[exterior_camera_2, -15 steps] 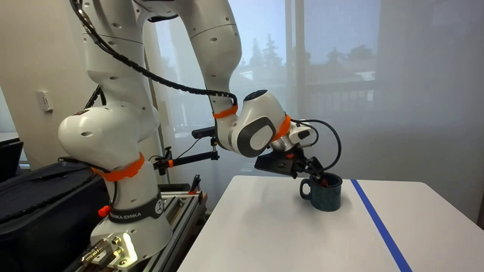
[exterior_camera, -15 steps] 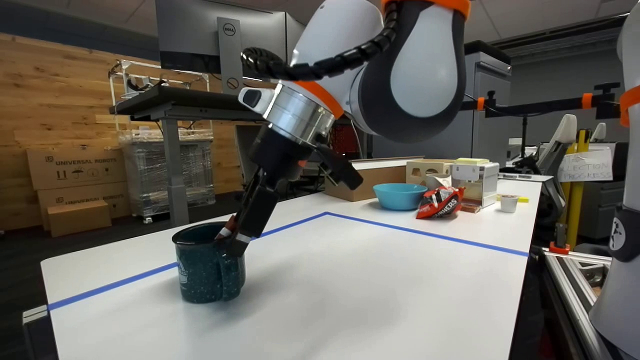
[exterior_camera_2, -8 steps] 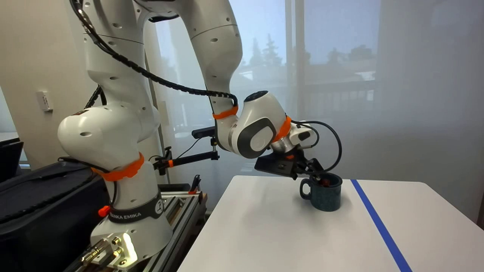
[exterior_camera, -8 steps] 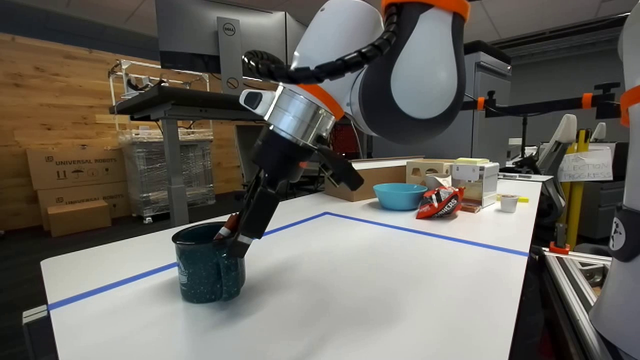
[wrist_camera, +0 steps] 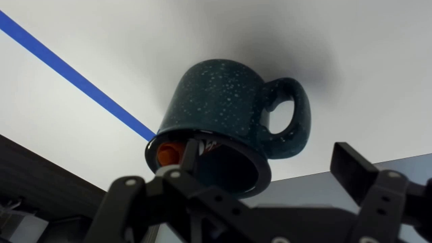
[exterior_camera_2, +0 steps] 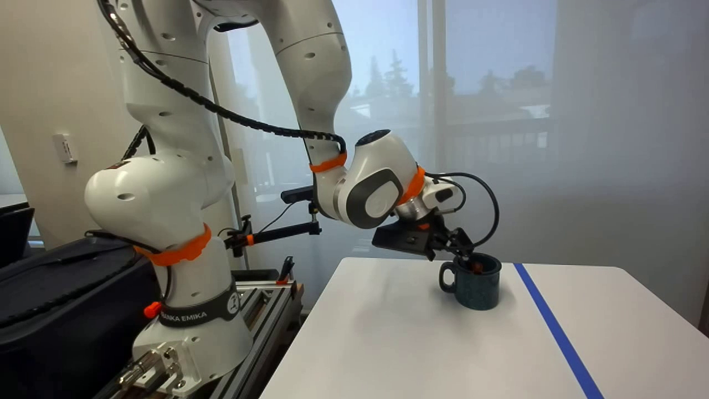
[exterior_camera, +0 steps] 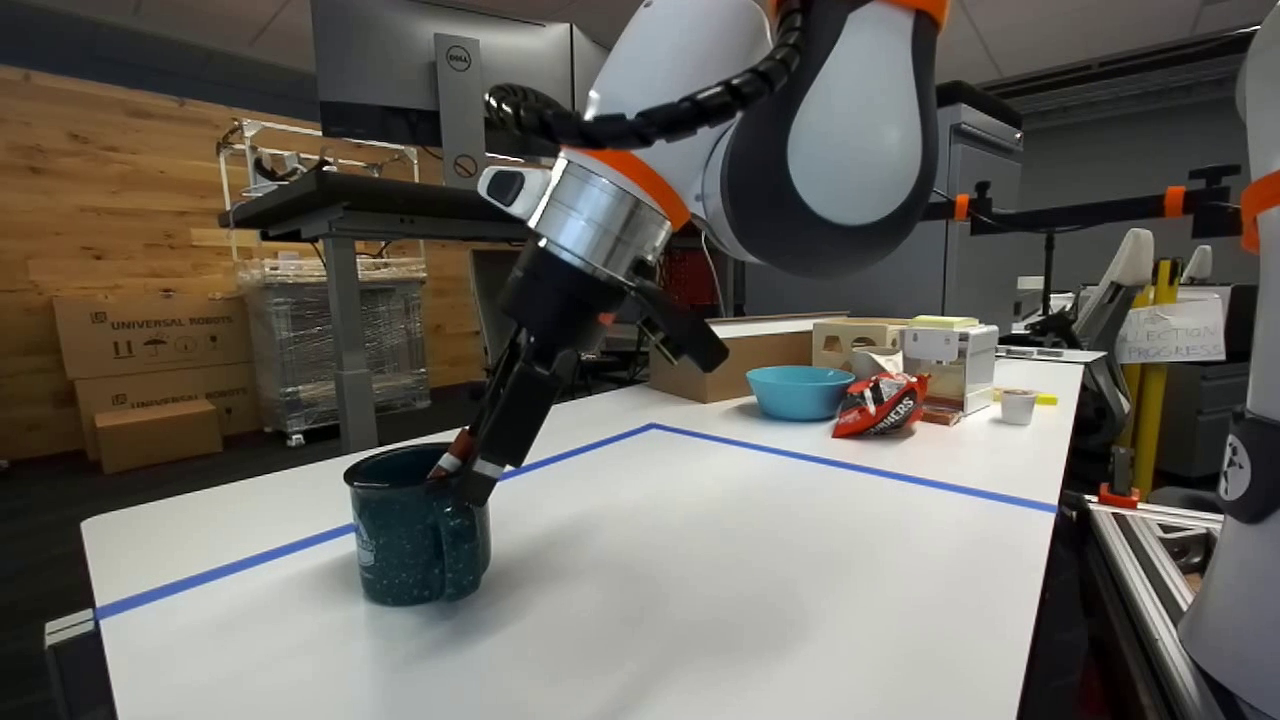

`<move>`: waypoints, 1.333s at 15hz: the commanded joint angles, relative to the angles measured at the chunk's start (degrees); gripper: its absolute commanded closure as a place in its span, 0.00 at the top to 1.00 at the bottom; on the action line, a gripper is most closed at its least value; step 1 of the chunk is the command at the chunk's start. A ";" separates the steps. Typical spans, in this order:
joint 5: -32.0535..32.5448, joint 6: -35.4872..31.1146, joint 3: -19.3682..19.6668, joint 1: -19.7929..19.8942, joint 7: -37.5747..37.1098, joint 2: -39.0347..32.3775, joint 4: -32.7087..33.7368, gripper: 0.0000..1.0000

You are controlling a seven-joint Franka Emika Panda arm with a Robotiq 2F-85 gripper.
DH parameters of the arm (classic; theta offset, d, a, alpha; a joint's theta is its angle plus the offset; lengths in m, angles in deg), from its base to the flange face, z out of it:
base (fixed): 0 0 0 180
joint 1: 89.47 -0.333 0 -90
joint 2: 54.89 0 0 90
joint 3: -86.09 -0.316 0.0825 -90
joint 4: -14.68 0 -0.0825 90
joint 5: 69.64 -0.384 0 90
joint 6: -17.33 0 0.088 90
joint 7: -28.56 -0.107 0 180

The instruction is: Remove the marker from the cup and put it on the table

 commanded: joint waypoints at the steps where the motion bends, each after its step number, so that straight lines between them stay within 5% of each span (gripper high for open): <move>1: -0.88 2.68 0.00 -0.76 -1.04 4.72 -1.88 1.00; 12: -0.37 -0.85 5.73 -0.31 7.17 3.24 -0.06 1.00; 20: 1.43 -9.02 5.71 0.28 8.32 -4.50 3.31 1.00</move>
